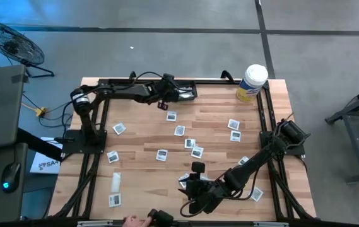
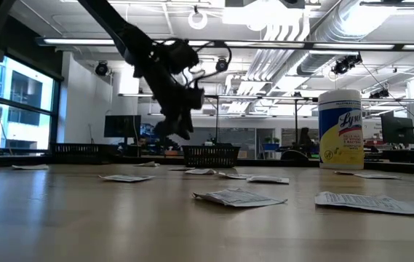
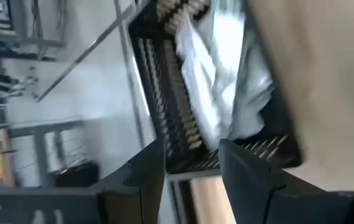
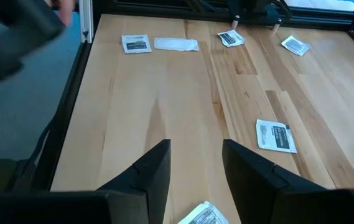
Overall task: Pick & Place First Aid Supplies
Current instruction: Put the green bandage pack into the right black bin
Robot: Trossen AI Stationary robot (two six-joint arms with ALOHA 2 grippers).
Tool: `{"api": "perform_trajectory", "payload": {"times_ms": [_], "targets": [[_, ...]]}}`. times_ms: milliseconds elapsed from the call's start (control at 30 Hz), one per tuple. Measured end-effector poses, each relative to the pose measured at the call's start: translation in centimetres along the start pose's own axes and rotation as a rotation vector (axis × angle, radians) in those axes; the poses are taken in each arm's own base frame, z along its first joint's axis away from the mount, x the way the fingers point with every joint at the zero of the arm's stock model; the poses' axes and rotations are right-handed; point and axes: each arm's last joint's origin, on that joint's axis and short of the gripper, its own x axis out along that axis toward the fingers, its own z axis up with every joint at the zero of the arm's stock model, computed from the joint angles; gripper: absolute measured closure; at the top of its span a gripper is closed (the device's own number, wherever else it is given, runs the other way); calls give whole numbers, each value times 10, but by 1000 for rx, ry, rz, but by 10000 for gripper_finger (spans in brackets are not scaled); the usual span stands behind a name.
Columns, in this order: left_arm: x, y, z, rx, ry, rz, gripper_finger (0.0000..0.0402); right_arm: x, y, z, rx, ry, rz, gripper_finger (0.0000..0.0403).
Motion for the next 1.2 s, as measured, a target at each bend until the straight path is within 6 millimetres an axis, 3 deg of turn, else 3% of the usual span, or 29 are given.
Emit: {"api": "perform_trajectory", "payload": {"times_ms": [200, 400, 600, 867, 1033, 1200], "targets": [[-44, 10, 8, -152, -78, -34, 254, 1, -1, 0, 2, 3, 4, 263], [-97, 14, 7, -445, -84, -95, 254, 1, -1, 0, 2, 1, 0, 263], [-139, -2, -5, -609, -65, -211, 254, 1, -1, 0, 34, -6, -17, 263], [-187, -64, 1, -579, -207, -405, 254, 1, 0, 0, 56, 10, 16, 263], [-220, -120, 9, -479, -262, -558, 254, 1, 0, 0, 84, 28, 56, 263], [-265, -178, 9, -323, -326, -719, 254, 1, 0, 0, 87, 27, 61, 263]]}}
